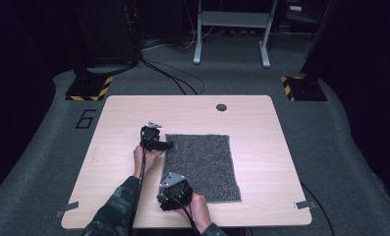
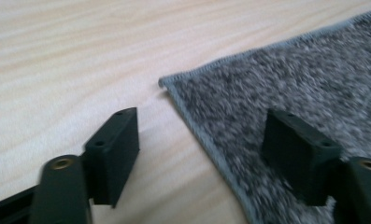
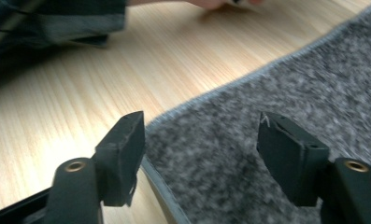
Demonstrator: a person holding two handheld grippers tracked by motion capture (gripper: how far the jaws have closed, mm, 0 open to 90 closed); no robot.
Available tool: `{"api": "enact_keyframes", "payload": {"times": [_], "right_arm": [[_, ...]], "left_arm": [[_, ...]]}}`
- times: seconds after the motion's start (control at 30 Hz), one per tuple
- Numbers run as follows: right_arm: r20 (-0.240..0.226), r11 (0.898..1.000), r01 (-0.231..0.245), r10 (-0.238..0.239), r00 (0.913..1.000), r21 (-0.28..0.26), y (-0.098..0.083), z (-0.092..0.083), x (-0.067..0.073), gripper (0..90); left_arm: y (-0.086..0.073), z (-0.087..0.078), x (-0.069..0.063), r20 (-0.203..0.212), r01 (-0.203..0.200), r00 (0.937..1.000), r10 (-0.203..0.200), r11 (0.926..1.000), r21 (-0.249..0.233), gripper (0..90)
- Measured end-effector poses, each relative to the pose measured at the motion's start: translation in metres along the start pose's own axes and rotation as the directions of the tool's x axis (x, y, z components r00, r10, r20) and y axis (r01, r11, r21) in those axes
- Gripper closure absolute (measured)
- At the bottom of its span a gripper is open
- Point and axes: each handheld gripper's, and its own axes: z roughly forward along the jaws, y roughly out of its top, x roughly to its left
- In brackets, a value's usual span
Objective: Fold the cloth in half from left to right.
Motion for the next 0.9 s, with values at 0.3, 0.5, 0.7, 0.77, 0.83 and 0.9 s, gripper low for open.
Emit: {"api": "enact_keyframes", "payload": {"times": [0.3, 0.5, 0.7, 0.77, 0.83, 0.9], "right_arm": [[-0.001, 1.0, 0.023, -0.023, 0.9997, 0.016, -0.002, 0.006, 0.006, 52.8], [-0.051, 1.0, -0.006, 0.006, 0.9987, 0.0, -0.005, 0.006, 0.003, 64.1], [-0.047, 1.0, 0.029, -0.03, 0.9984, -0.009, -0.006, 0.005, 0.007, 76.7], [-0.045, 1.0, 0.026, -0.027, 0.9986, -0.002, -0.005, 0.005, 0.009, 80.0], [-0.051, 1.0, 0.006, -0.006, 0.9987, 0.008, -0.005, 0.004, 0.011, 82.7], [-0.053, 1.0, 0.01, -0.01, 0.9986, -0.011, -0.007, 0.005, 0.011, 85.2]], "left_arm": [[0.003, 0.007, -0.012, -0.079, -0.107, 0.9911, 0.107, 0.9942, 0.001, 48.7], [0.0, 0.007, -0.016, -0.07, -0.121, 0.9904, 0.119, 0.9926, -0.014, 61.2], [0.001, 0.007, -0.019, -0.057, -0.132, 0.9897, 0.131, 0.9911, -0.016, 72.5], [0.001, 0.008, -0.021, -0.053, -0.14, 0.9889, 0.139, 0.99, -0.017, 76.8], [0.001, 0.008, -0.022, -0.054, -0.143, 0.9883, 0.142, 0.9896, -0.015, 80.9], [0.0, 0.009, -0.025, -0.058, -0.138, 0.989, 0.136, 0.9902, -0.023, 83.8]]}}
